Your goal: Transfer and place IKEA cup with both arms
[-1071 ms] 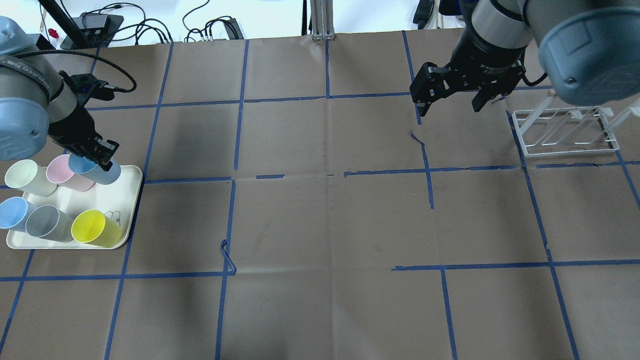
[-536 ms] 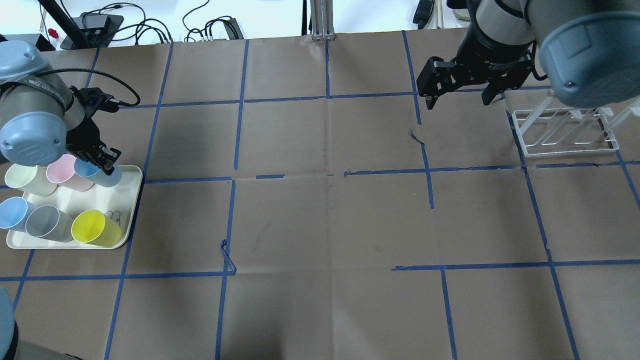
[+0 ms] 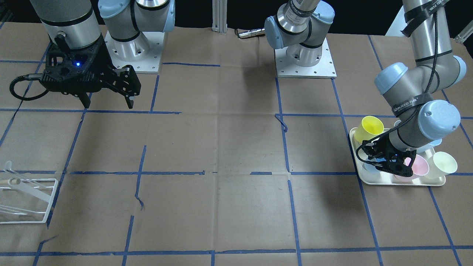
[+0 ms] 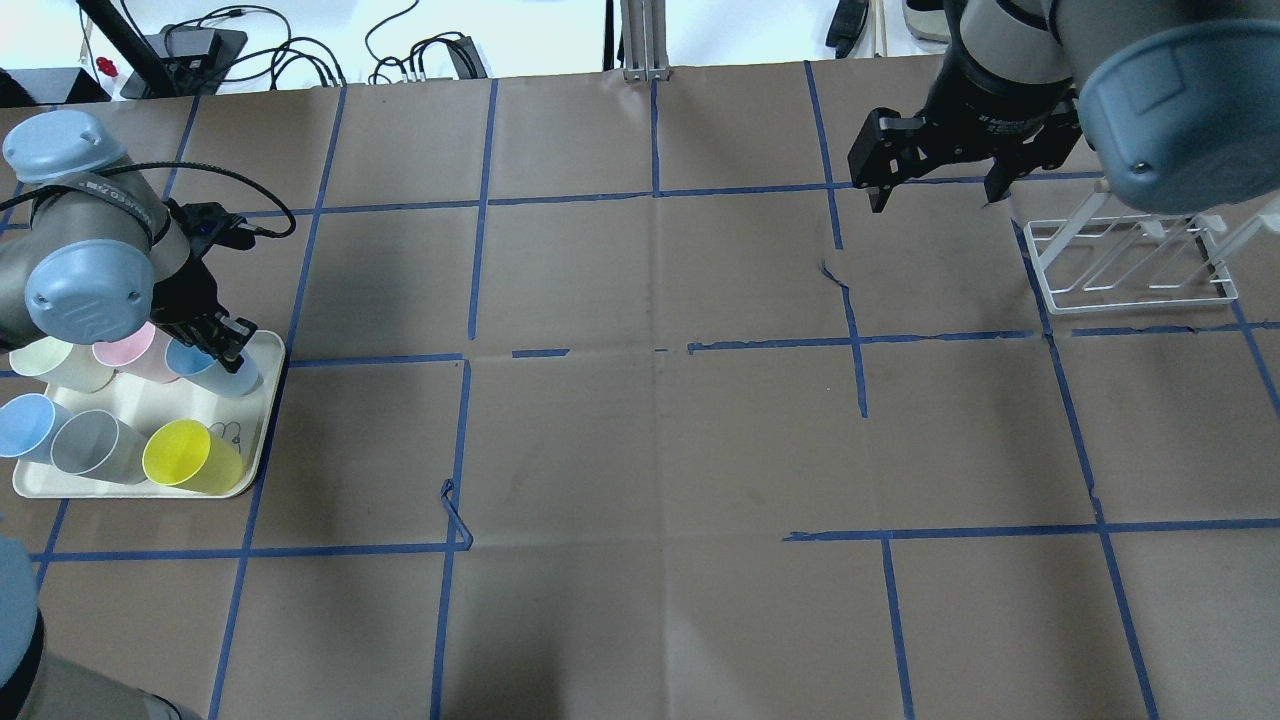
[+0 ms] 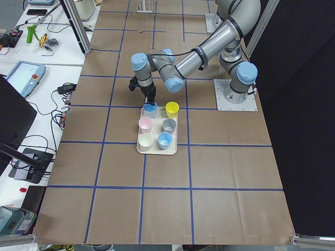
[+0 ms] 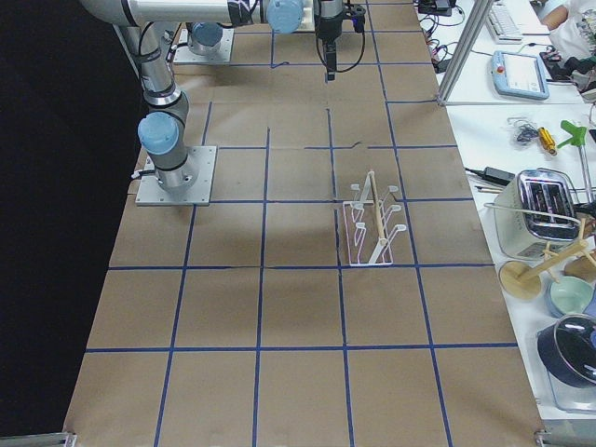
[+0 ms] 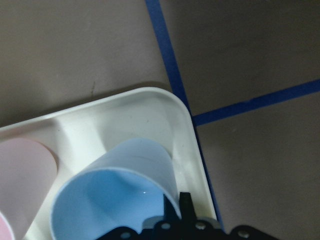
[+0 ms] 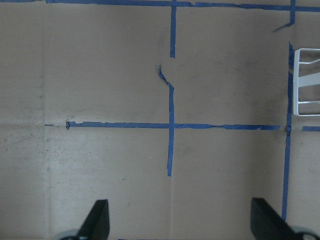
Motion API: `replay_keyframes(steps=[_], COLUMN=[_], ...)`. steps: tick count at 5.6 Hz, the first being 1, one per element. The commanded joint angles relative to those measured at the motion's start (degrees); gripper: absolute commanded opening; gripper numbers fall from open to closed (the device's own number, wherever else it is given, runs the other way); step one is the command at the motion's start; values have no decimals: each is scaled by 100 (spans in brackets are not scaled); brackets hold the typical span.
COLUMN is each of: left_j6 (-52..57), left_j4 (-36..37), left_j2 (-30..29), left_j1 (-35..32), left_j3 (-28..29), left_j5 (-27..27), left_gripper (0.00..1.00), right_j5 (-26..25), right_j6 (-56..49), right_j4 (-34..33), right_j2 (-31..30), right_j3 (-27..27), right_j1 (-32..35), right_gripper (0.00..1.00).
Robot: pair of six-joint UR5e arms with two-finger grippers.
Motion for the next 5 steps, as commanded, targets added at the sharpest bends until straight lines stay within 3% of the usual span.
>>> replay_keyframes(steps=[1,2,3,4,5], left_j6=[14,6,-230,-1137,-2190], left_j4=[-310,-783,-1954,-2784,-3018], left_j2=[38,230,484,834,1047], left_j1=[0,-34,-174,-576,-1232], left_j3=[116,379,955,1501,1811], left_j5=[15,15,-63,-586,-704], left_gripper=[98,99,98,98,99], right_j5=[202,211,167,149,132], right_j6=[68,59,59,68,76], right_j4=[64,4,-14,-14,-23], right_j2=[7,7,7,7,7], right_j3=[0,8,43,26,17], right_j1=[-10,-10,-10,-10,-10], right_gripper=[100,100,100,100,100])
